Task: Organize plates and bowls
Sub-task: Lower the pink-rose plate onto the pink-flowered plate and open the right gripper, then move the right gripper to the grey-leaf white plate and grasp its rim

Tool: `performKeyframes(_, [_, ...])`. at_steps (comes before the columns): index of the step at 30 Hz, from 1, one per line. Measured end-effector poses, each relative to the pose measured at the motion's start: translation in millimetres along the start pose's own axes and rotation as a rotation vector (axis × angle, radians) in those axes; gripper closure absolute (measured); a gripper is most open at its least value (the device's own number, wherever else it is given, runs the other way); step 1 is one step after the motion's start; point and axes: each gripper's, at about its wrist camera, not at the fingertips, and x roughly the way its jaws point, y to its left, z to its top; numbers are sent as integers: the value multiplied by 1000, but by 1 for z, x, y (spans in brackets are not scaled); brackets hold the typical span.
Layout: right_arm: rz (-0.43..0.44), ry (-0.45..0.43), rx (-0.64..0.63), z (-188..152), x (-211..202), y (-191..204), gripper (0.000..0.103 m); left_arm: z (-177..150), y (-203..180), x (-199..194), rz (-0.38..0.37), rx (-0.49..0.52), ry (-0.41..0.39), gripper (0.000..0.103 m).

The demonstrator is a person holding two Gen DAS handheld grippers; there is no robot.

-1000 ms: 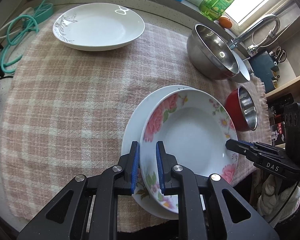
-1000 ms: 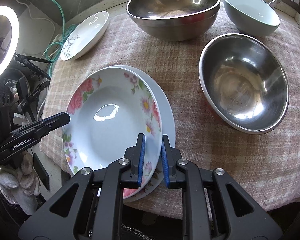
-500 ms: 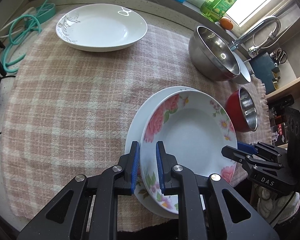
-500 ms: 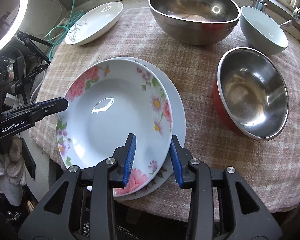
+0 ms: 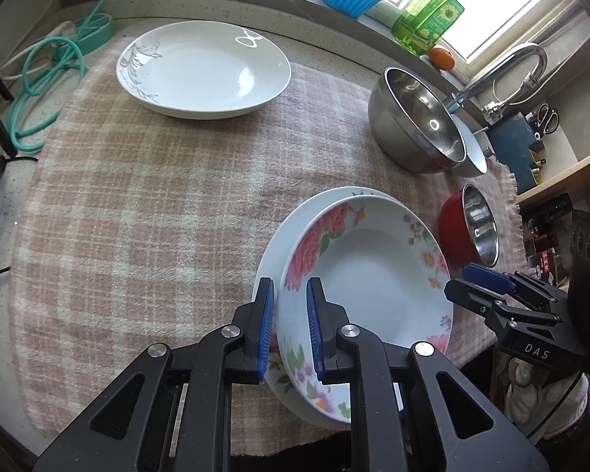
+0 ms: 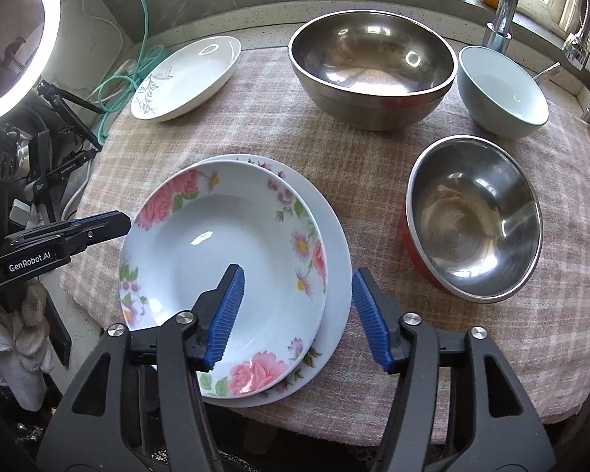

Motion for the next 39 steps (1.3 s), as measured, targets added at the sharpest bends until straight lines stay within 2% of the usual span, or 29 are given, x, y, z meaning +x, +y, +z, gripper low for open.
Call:
performKeyframes(1, [13,-5,3,1,-1,0,32,1,1,-1,-1,-4,-3,88])
performKeyframes(5, [23,-40,5,7,-6,4,27,5,8,-6,-1,-21,-17,88])
performKeyframes(8, [51,-58,19,14,-7,6,24,8,15,-9,3,-40,-23,84])
performKeyframes(10, [60,-72,26,19,-8,7,24,10,20,-12,4,-49,-30,76])
performKeyframes(13, [62,-100,25,30,-11,11,22,15,26,-17,15,-51,-44,74])
performKeyframes(19, [71,-179,-6,59,-17,24,8,31,42,-26,44,-63,-80,67])
performKeyframes(20, [77,-187,-11,65,-18,26,8,35,46,-28,51,-67,-87,65])
performKeyframes(22, [97,-188,-19,78,-19,30,8,43,53,-31,64,-75,-105,54])
performKeyframes(23, [97,-184,-26,84,-19,32,8,47,56,-33,70,-78,-113,53])
performKeyframes(29, [32,-173,-51,125,-11,42,8,77,77,-37,103,-96,-146,53])
performKeyframes(34, [87,-178,-5,153,-2,42,8,100,95,-36,119,-119,-164,53])
performKeyframes(39, [65,-166,-26,179,17,50,8,119,108,-25,131,-137,-155,53])
